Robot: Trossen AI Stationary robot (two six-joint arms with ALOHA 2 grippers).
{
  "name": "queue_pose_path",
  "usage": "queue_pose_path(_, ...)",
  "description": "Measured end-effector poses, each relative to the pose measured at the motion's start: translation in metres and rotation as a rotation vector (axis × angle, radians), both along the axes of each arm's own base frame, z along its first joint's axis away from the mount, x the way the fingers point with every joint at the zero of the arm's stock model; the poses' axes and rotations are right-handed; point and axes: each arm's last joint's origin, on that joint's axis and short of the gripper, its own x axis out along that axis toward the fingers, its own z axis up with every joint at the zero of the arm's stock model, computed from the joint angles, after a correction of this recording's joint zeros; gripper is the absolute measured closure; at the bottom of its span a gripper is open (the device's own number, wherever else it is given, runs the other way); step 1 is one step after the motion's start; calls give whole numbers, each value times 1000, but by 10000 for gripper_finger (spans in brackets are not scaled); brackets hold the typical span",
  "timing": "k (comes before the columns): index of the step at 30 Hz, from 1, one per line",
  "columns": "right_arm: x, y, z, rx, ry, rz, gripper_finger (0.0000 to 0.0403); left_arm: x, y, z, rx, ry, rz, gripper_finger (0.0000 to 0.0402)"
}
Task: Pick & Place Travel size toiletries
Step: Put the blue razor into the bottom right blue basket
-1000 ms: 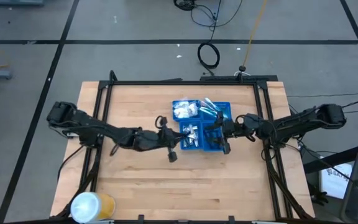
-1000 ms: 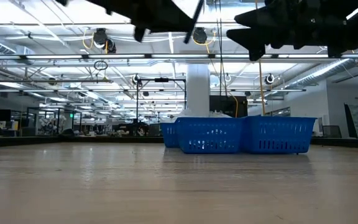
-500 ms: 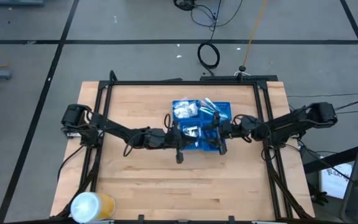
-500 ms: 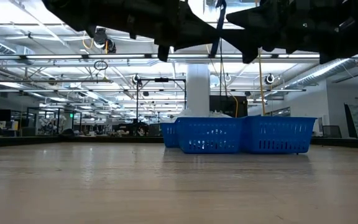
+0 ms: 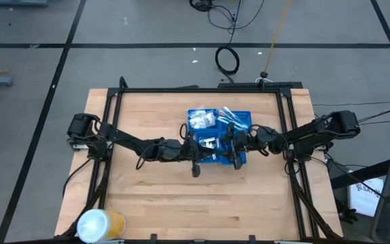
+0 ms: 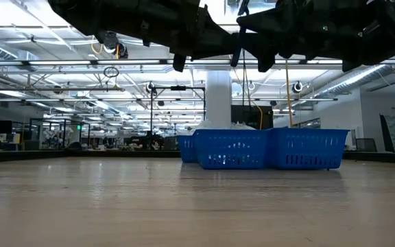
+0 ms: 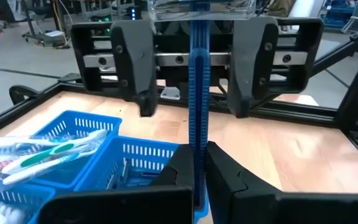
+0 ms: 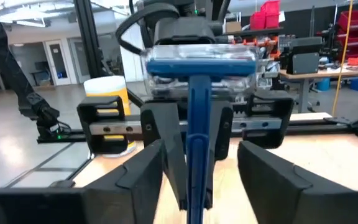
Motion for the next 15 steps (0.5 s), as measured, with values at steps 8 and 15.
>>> queue_pose_path(8,0,0,1,-3,-9,-1,331,0,1,0,3,3,9,397)
queue_pose_path(15,0,0,0,-27,2,-4,374,0,1,-1,-1,6,21,361)
